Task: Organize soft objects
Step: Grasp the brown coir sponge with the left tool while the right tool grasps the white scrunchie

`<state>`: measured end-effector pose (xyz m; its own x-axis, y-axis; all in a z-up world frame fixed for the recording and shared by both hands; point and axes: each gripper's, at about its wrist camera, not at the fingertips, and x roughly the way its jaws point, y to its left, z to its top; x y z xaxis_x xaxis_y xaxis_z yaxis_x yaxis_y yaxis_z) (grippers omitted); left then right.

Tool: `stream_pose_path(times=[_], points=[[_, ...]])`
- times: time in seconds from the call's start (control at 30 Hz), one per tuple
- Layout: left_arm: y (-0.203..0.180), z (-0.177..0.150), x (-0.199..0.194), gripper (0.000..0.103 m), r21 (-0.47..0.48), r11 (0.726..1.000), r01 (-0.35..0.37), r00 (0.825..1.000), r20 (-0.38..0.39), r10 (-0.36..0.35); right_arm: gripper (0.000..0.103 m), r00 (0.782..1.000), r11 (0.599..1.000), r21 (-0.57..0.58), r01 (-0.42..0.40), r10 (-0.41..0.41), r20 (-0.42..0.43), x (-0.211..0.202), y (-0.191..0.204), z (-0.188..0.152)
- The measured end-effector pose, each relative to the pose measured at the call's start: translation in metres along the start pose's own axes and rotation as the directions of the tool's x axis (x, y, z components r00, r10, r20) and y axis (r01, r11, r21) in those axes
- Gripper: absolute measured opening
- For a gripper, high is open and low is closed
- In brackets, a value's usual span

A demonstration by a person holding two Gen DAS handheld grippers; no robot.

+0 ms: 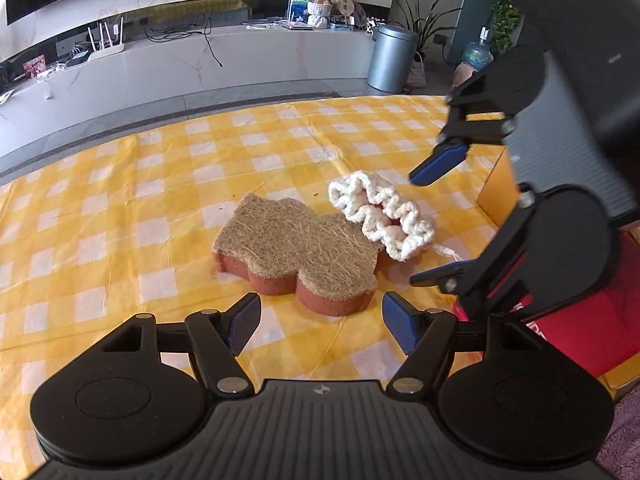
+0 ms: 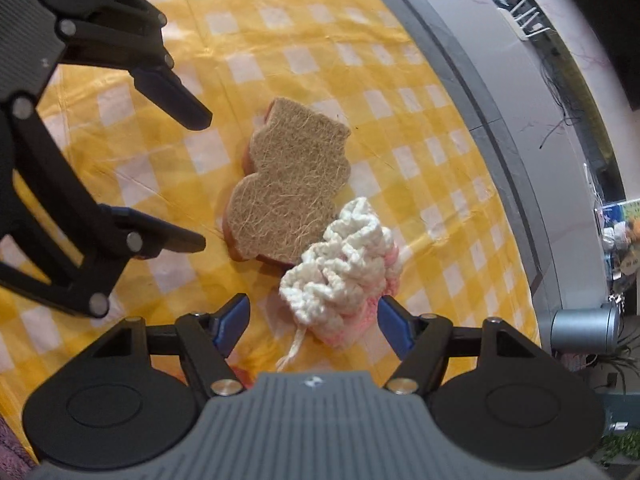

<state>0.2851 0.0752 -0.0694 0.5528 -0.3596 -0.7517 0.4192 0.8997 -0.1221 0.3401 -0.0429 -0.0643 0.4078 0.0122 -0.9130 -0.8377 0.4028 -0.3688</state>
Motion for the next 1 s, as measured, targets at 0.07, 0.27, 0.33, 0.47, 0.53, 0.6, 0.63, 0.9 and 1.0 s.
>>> stream_pose_path(times=[0.07,0.27,0.33,0.47,0.53,0.6,0.63,0.9,1.0], points=[[0.000,-0.001,0.001,0.083,-0.014,1.000,0.006,1.000,0.005,-0.006,0.068,1.000,1.000,-0.025,0.003,-0.003,-0.011,0.008,-0.001,0.003],[-0.014,-0.001,0.011,0.086,0.003,1.000,0.001,1.000,0.020,-0.001,0.034,0.999,0.997,-0.065,-0.041,0.040,-0.017,0.011,-0.008,-0.001],[-0.021,-0.002,0.016,0.086,0.027,0.999,-0.022,0.999,0.026,0.021,0.032,0.999,0.998,-0.048,-0.045,0.045,-0.005,0.008,-0.013,-0.006],[-0.037,-0.004,0.023,0.086,0.067,0.995,-0.074,0.996,0.051,0.071,0.032,0.996,0.996,-0.008,-0.084,0.084,0.008,0.006,-0.022,-0.013],[-0.043,-0.003,0.027,0.086,0.065,0.992,-0.108,0.993,0.061,0.104,0.032,0.996,0.996,0.007,-0.089,0.089,0.015,0.006,-0.022,-0.013],[-0.048,-0.003,0.032,0.080,0.053,0.988,-0.148,0.987,0.067,0.144,0.032,0.996,0.996,0.006,-0.085,0.085,0.016,0.006,-0.020,-0.013],[-0.050,-0.002,0.034,0.080,0.044,0.984,-0.171,0.984,0.067,0.168,0.032,0.996,0.996,0.007,-0.084,0.084,0.015,0.006,-0.020,-0.013],[-0.046,-0.001,0.047,0.069,-0.080,0.969,-0.236,0.970,0.038,0.239,0.032,0.996,0.996,0.025,-0.086,0.086,0.022,0.006,-0.019,-0.015],[-0.046,-0.001,0.046,0.055,-0.072,0.971,-0.230,0.972,0.041,0.233,0.032,0.996,0.996,0.033,-0.084,0.083,0.024,0.006,-0.018,-0.015]])
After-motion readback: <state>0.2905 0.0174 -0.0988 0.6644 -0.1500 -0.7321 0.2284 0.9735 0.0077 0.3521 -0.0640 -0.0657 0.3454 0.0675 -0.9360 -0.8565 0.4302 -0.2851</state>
